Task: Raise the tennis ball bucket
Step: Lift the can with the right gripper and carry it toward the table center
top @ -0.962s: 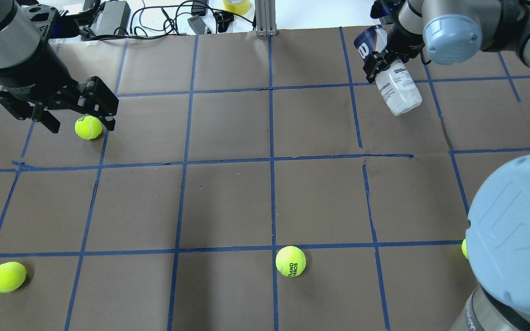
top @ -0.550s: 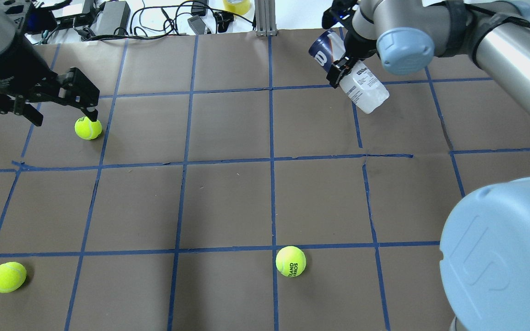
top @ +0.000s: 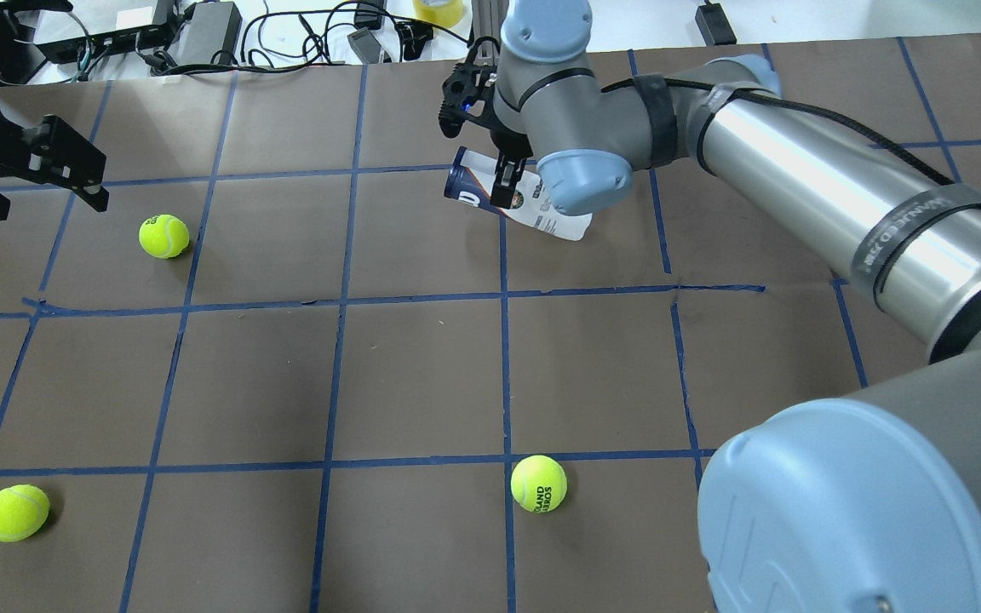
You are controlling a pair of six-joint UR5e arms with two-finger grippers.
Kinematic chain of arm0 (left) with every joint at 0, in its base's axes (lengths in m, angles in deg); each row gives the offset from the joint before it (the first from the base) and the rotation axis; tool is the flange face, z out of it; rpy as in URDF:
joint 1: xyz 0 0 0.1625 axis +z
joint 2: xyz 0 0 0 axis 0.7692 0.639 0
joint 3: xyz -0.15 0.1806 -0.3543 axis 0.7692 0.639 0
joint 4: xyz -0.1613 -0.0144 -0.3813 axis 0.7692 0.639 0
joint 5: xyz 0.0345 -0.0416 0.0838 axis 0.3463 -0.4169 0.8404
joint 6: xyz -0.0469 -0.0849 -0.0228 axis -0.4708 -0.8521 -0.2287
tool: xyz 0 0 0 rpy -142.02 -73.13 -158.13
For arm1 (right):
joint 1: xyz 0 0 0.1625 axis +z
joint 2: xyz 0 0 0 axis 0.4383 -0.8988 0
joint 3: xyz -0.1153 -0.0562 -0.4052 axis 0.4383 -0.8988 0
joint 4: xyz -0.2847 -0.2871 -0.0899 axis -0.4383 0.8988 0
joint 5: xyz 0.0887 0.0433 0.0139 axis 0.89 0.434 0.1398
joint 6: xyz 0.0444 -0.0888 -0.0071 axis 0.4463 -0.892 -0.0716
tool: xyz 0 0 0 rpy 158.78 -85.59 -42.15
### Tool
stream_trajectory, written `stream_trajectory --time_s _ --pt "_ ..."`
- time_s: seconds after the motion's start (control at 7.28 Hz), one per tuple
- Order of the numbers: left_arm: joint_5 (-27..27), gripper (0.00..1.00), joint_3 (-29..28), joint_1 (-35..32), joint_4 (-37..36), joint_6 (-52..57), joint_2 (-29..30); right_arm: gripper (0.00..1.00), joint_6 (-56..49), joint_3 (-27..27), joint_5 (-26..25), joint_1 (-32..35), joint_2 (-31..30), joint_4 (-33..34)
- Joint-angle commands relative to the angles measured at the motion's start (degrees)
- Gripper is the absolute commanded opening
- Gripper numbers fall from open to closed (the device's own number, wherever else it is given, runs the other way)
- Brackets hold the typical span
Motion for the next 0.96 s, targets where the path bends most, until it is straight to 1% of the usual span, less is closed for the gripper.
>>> stream_trajectory --time_s 0.0,0.14,0.27,0.41,0.55,0.69,0.82 --pt "0.07 1.00 0.13 0.31 -0.12 0.51 -0.12 0.87 -0.88 1.66 -2.23 3.99 1.72 4.49" --pt "0.16 1.00 0.22 0.31 0.05 0.42 -0.21 0.91 -1.23 1.67 -2.05 4.08 1.20 4.50" --pt "0.16 1.00 0.22 0.22 0.05 0.51 -0.38 0.99 -1.15 1.67 -1.96 4.00 1.02 4.24" --pt "-0.02 1.00 0.13 0.13 0.05 0.42 -0.30 1.00 -1.41 1.58 -2.40 4.00 0.07 3.46" --pt "-0.02 1.00 0.13 0.13 0.05 0.42 -0.29 1.00 -1.15 1.75 -2.23 3.39 -2.82 -1.60" --pt "0.07 1.00 0.22 0.13 0.05 0.51 -0.29 1.00 -0.88 1.75 -1.79 2.16 -6.15 -9.04" --pt "0.07 1.00 0.22 0.13 0.05 0.42 -0.21 1.00 -0.79 1.75 -1.61 -0.11 -8.01 -12.43"
